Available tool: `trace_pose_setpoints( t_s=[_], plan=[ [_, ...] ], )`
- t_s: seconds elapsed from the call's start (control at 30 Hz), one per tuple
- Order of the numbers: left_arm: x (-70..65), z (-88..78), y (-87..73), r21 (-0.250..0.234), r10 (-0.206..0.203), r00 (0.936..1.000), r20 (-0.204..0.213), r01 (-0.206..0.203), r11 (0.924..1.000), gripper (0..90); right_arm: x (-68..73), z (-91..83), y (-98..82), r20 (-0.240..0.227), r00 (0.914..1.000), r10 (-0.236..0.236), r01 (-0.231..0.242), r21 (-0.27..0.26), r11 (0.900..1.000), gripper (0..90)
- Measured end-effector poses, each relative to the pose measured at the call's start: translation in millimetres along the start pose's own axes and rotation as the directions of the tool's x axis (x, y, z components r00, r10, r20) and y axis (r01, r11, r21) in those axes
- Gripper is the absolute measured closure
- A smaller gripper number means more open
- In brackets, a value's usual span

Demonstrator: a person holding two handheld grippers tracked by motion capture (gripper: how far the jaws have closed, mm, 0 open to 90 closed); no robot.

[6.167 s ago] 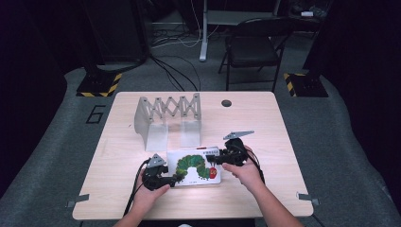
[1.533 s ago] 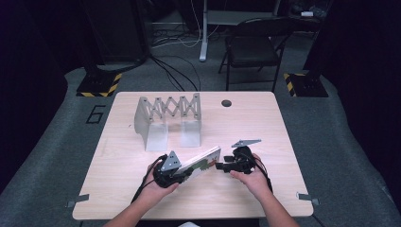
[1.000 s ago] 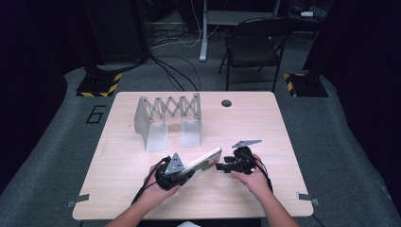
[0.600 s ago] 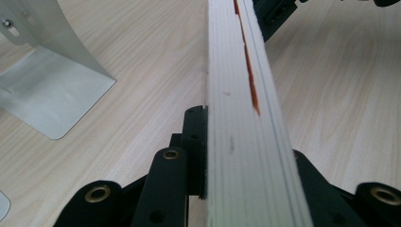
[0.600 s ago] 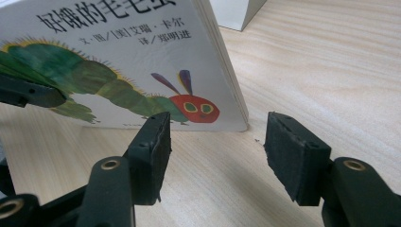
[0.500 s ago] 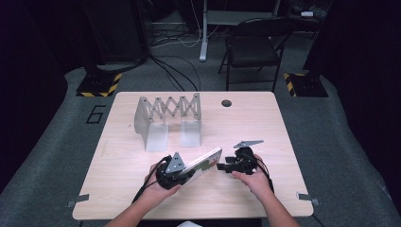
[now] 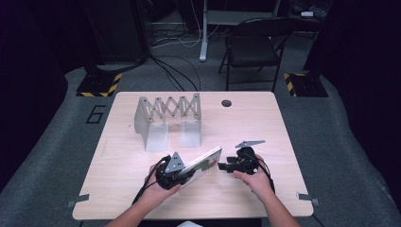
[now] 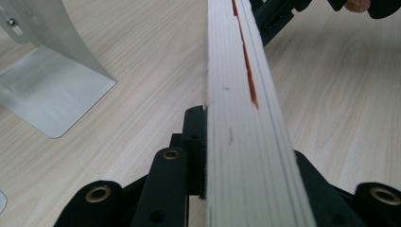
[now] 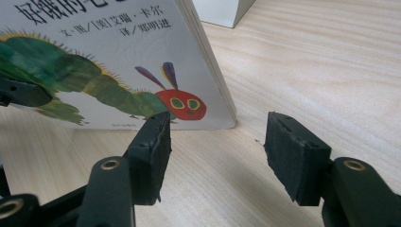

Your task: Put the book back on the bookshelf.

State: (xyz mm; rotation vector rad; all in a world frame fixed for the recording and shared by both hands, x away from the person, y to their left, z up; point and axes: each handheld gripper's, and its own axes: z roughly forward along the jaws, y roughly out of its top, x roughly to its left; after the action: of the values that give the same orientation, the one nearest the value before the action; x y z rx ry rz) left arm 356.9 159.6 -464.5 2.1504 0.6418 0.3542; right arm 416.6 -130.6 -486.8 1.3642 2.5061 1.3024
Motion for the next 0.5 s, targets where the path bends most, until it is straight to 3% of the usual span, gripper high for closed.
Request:
trace_pose_setpoints(
  t_s=[0.43, 0.5],
  plan=[
    [6.6, -14.9, 1.0, -0.030, -0.030, 0.9993, -0.023, 0.029, 0.9991, 75.7, -1.5, 0.5, -0.7, 0.001, 1.0000, 0.007, -0.007, 0.000, 1.000, 41.4],
    [6.7, -16.0, 0.8, -0.030, -0.036, 0.9993, -0.011, 0.035, 0.9989, 75.7, -1.8, 0.7, -1.0, 0.003, 1.0000, 0.005, -0.005, 0.000, 1.000, 41.4]
  ],
)
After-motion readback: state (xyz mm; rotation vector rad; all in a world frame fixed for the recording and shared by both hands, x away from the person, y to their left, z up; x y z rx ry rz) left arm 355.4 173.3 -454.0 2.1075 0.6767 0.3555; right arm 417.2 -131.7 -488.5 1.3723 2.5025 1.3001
